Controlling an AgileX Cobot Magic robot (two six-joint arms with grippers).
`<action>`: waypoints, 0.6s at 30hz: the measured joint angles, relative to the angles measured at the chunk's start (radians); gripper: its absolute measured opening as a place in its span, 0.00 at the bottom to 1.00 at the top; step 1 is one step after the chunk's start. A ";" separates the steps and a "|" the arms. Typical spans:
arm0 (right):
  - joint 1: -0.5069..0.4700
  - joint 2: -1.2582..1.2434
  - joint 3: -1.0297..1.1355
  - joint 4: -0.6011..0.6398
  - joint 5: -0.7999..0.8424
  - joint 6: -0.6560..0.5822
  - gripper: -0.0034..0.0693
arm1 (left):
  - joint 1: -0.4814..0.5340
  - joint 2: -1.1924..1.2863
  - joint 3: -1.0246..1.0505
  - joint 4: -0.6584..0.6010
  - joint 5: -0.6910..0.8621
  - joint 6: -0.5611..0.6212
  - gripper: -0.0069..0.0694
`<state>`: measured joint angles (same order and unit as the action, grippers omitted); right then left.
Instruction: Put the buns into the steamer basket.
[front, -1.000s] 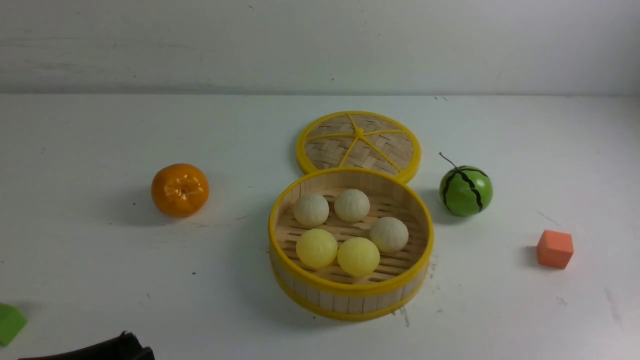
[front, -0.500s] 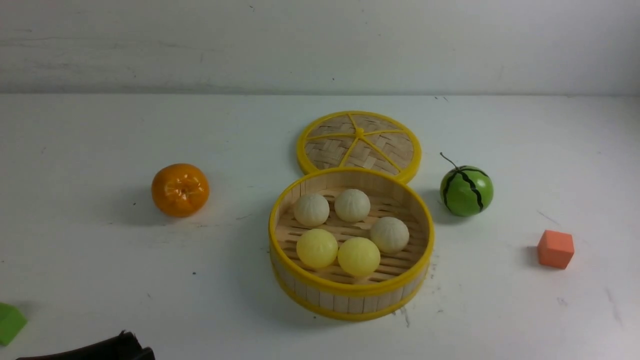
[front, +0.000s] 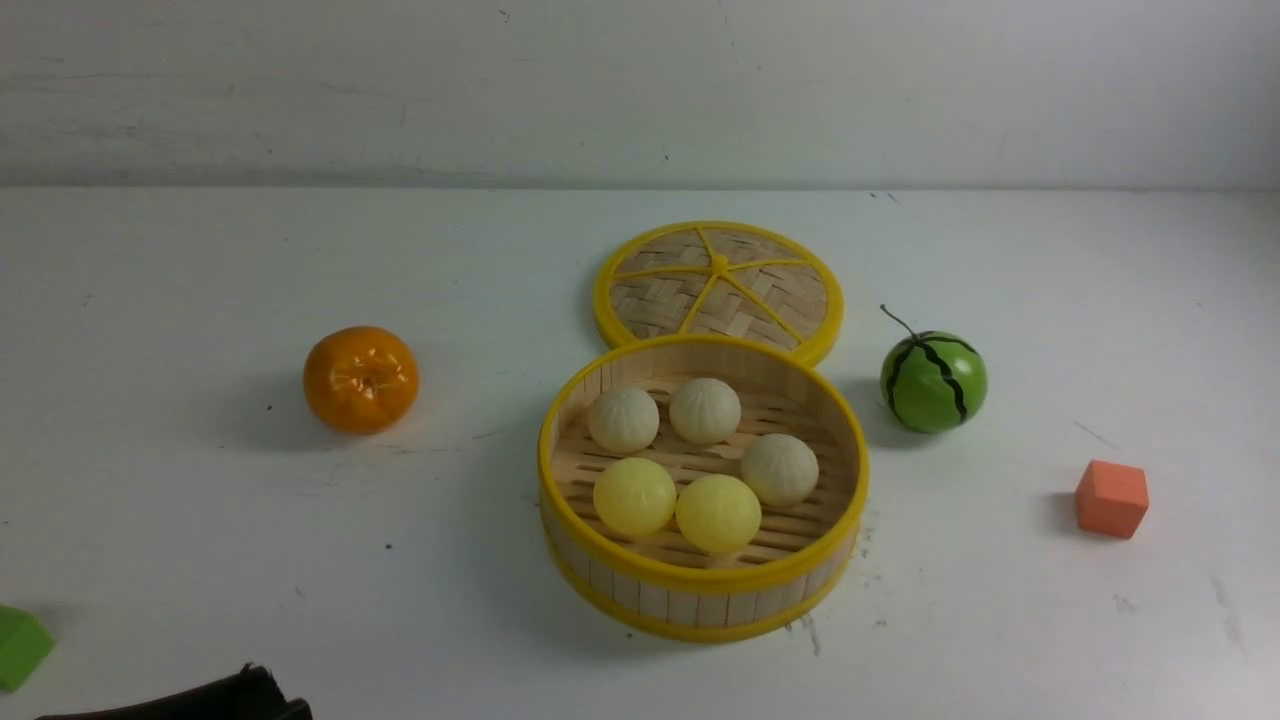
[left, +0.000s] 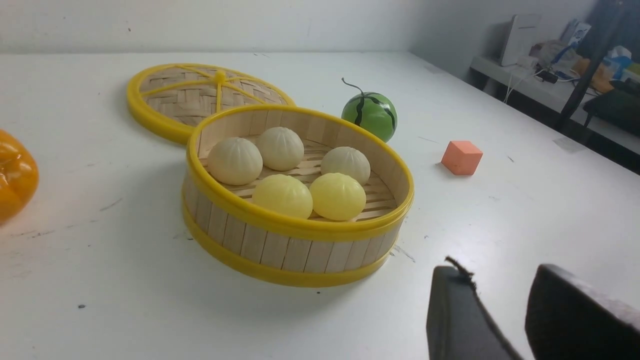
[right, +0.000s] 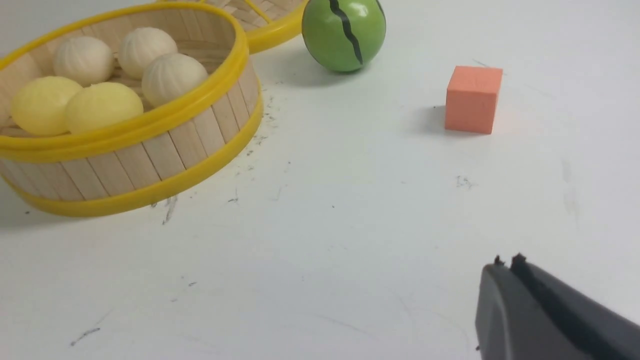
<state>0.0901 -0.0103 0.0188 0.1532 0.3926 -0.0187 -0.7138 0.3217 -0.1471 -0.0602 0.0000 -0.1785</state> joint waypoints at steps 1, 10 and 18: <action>0.000 0.000 0.000 0.002 0.000 0.000 0.03 | 0.000 0.000 0.000 0.000 0.000 0.000 0.37; 0.000 0.000 0.000 0.002 0.001 0.000 0.04 | 0.000 0.000 0.000 0.000 0.000 0.000 0.38; 0.000 0.000 0.000 0.003 0.001 0.000 0.05 | 0.028 -0.002 0.000 0.007 -0.033 0.021 0.39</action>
<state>0.0901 -0.0103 0.0188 0.1559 0.3931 -0.0187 -0.6855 0.3194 -0.1471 -0.0529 -0.0334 -0.1573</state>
